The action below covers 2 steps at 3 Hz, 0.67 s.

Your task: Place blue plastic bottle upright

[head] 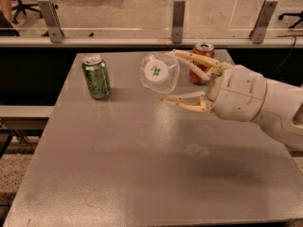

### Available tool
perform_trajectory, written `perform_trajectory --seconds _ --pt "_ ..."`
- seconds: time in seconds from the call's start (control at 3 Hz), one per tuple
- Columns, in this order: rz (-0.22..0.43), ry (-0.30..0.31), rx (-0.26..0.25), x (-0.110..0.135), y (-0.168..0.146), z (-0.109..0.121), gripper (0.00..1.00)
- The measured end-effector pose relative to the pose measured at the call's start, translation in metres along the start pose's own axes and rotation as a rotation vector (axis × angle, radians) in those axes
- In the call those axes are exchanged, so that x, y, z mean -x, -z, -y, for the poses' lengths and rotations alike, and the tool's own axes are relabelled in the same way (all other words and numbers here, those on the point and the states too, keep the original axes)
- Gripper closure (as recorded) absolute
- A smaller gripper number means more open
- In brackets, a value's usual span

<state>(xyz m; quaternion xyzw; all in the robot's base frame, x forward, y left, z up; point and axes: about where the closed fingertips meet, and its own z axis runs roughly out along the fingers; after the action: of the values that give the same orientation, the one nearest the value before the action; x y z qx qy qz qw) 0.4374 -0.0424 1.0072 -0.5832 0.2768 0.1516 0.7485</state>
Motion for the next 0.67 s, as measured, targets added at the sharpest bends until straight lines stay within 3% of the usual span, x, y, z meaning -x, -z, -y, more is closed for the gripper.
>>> perform_trajectory --seconds 0.33,0.67 --pt "0.051 -0.079 -0.037 -0.0005 0.0062 0.003 1.0" --pt "0.101 -0.145 -0.028 -0.0017 0.009 0.0019 1.0"
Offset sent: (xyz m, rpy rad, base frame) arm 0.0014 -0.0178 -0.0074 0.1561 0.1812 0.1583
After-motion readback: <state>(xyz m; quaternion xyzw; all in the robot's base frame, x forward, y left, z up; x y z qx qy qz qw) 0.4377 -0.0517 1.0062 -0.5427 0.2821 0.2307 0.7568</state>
